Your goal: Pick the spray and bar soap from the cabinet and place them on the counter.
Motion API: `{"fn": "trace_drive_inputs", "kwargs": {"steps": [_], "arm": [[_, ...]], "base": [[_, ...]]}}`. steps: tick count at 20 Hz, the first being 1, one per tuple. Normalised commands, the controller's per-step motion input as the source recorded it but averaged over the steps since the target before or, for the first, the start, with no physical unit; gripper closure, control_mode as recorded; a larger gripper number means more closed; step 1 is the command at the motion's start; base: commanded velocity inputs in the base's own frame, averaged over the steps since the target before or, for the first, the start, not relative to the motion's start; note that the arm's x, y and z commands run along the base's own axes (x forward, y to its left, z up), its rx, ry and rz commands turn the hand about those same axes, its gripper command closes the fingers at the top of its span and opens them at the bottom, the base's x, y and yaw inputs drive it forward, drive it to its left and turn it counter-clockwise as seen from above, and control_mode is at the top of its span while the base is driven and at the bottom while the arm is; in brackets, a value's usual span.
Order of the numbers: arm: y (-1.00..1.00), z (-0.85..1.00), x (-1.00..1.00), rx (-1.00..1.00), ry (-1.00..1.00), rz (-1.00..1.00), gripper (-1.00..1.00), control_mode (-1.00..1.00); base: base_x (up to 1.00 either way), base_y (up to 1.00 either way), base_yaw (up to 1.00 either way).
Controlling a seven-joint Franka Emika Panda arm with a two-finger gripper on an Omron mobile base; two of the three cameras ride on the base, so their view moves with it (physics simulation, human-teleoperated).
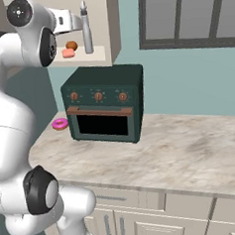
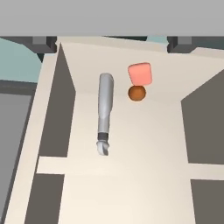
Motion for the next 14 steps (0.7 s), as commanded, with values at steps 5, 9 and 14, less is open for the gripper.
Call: {"fn": "trace_drive_inputs", "kwargs": {"steps": [5,9,14], "arm": [[0.00,0.00,0.18,0.00,0.00,0.00,-1.00,-1.00],[0.00,0.00,0.23,0.00,0.00,0.00,-1.00,-1.00],[0.00,0.00,0.21,0.00,0.00,0.00,-1.00,-1.00]], "base": [[0.00,0.00,0.00],[0.00,0.00,0.00],[0.00,0.00,0.00]]}}
